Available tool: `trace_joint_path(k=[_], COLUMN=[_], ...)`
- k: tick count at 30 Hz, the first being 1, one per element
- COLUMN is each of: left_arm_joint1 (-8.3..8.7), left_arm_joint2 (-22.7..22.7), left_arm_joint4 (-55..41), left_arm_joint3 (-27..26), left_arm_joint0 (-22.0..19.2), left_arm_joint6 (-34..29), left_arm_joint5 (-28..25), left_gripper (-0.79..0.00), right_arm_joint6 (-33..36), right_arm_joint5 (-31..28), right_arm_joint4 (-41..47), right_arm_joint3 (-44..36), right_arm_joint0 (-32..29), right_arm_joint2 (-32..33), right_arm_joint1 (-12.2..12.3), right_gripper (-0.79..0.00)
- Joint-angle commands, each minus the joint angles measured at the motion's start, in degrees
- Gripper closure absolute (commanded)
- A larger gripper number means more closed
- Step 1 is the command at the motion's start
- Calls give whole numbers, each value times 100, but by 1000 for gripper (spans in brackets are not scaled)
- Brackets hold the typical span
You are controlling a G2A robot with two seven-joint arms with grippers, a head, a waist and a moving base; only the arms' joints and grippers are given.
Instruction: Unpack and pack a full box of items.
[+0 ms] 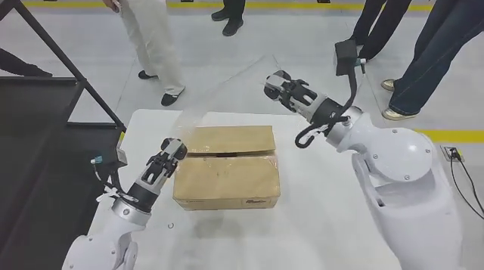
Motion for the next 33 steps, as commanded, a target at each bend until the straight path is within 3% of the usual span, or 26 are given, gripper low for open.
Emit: trace_joint_path(k=[1, 6, 8, 11, 20, 23, 27, 33], left_arm_joint1=[49, 177, 219, 279, 279, 282, 323, 464], left_arm_joint2=[-257, -767, -908, -1133, -1133, -1084, -1109, -1370], left_arm_joint4=[63, 538, 652, 875, 875, 832, 711, 809], left_arm_joint3=[-145, -380, -453, -605, -605, -599, -533, -310], left_arm_joint0=[32, 84, 99, 115, 115, 145, -23, -428], left_arm_joint6=[-415, -1273, -1573, -1910, -1910, -1877, -2096, -2974], left_arm_joint5=[208, 617, 768, 973, 973, 979, 1221, 1587], left_gripper=[0, 0, 0, 0, 0, 0, 0, 0], right_arm_joint6=[452, 1542, 1908, 1908, 1908, 1912, 2603, 2812], right_arm_joint5=[297, 998, 1017, 1017, 1017, 999, 1414, 1308], right_arm_joint4=[-58, -540, -856, -856, -856, -504, -148, 869], right_arm_joint3=[65, 333, 355, 355, 355, 489, 929, 2186], right_arm_joint0=[-47, -124, -116, -116, -116, -190, 86, 754], right_arm_joint2=[109, 145, 61, 61, 61, 111, 109, -759], right_arm_joint1=[54, 215, 276, 276, 276, 269, 310, 519], right_gripper=[0, 0, 0, 0, 0, 0, 0, 0])
